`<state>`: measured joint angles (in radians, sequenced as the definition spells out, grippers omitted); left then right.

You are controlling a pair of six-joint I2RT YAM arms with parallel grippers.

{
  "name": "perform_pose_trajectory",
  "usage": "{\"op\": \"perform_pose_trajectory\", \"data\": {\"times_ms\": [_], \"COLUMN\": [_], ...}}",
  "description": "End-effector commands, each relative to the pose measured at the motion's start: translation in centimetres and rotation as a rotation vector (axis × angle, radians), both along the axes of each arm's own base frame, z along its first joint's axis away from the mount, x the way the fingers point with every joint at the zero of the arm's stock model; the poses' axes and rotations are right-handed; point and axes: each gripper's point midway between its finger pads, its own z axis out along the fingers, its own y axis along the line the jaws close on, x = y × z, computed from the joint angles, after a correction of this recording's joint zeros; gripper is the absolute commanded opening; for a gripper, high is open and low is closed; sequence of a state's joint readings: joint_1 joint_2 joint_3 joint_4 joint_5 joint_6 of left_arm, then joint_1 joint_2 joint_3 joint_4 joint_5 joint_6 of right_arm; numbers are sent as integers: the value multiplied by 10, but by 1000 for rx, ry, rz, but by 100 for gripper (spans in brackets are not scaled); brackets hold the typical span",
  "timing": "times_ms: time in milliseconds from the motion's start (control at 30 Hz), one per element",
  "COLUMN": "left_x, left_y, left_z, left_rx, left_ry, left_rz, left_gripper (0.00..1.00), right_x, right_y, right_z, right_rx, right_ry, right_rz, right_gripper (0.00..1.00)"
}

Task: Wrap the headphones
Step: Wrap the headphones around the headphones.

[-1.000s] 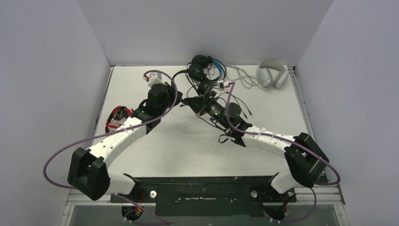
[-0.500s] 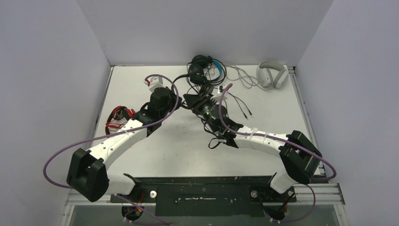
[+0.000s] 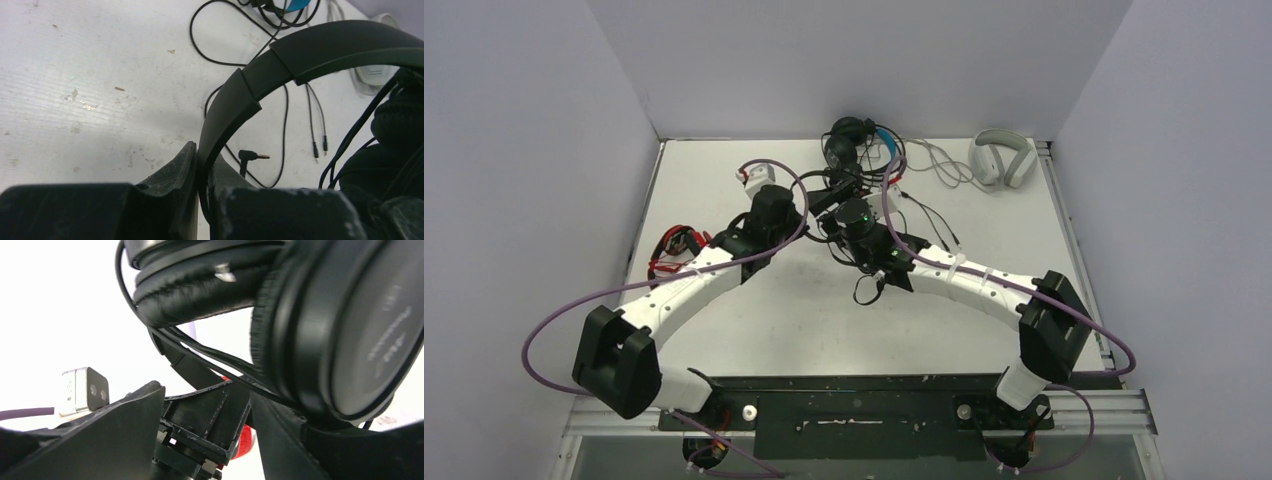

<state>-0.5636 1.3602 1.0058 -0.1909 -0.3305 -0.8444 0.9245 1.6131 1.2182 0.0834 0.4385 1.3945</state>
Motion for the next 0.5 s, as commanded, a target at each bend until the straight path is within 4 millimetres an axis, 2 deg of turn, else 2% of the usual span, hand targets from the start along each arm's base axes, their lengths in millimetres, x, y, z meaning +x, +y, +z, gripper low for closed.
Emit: {"op": "perform_pose_trajectory", "data": {"times_ms": [0,133,233,333,400,467], "left_x": [0,6,12,15,18,20], "left_y": [-3,3,14,22,28,34], "left_z": [13,11,5,1,-2,-4], "left_rx": [76,96,95,96,102,104], "left_ry": [34,47,75,101,119,132], "left_rz": [-52,-54,-50,-58,-56,-54], "left_gripper": [0,0,0,0,0,0], "right_x": [-1,-24,-37,-47,-54,-60], "right_y": [-15,-3,-7,-9,-14,-24], "right_z": [-9,0,19,46,69,77], "right_rx": [-46,-17,-13,10,-4,-51], "right_ry": [149,133,79,-31,-146,-206], "right_rz": [-67,36,78,151,196,210], "right_gripper": [67,72,77,77,76,70]}}
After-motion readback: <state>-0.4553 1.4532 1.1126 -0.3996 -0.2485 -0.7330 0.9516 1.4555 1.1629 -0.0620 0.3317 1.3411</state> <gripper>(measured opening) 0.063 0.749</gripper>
